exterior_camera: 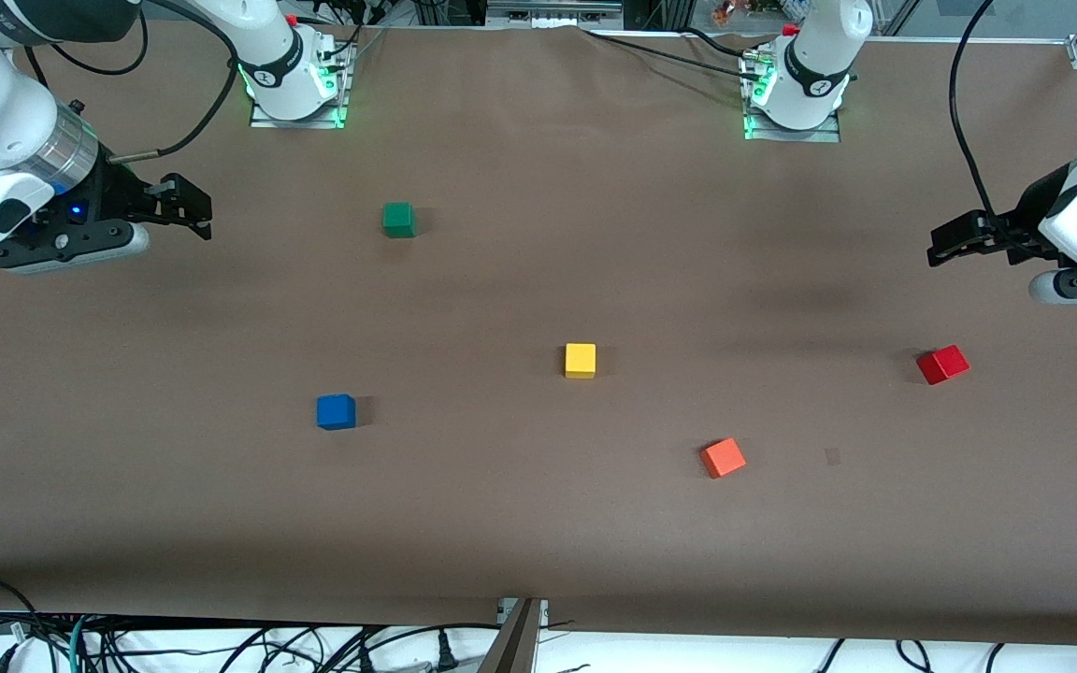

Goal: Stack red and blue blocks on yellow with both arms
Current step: 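Lower the left gripper onto the red block and grasp it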

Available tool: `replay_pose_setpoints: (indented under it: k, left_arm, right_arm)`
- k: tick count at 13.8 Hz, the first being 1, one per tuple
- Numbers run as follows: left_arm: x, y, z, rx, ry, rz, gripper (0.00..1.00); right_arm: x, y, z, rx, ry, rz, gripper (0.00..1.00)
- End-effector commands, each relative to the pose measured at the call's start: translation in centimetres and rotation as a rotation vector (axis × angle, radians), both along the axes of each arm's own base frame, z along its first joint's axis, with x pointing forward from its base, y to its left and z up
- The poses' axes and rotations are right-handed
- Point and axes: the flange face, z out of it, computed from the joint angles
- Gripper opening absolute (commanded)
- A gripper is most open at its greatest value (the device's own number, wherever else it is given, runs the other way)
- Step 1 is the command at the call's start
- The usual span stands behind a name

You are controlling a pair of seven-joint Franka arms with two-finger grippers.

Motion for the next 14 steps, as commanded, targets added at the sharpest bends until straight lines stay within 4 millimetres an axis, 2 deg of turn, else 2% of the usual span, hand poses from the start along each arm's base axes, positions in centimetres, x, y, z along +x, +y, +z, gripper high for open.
replay_pose_setpoints:
  k: [1,4,6,8,9,14]
  left_arm:
    - [-0.2,-0.4,0.2,0.001,-0.010,0.001,1.00]
    - [-0.1,0.0,0.2,-0.003,-0.013,0.005,1.00]
    - [0.6,1.0,-1.2,-0.001,0.002,0.015,1.00]
    - [2.0,1.8,-3.9,-0.001,0.013,0.032,1.00]
    - [2.8,3.1,-5.2,-0.001,0.013,0.053,1.00]
    - [6.4,8.6,-14.6,0.027,0.053,0.120,1.00]
  right_arm:
    - [0.0,-0.2,0.6,-0.008,-0.012,0.010,1.00]
    - [0.0,-0.2,0.6,-0.008,-0.010,0.010,1.00]
    - [0.0,-0.2,0.6,-0.008,-0.012,0.010,1.00]
    - [0.0,-0.1,0.6,-0.008,-0.013,0.012,1.00]
    - [0.0,-0.1,0.6,-0.008,-0.012,0.012,1.00]
    - [0.0,-0.2,0.6,-0.008,-0.013,0.010,1.00]
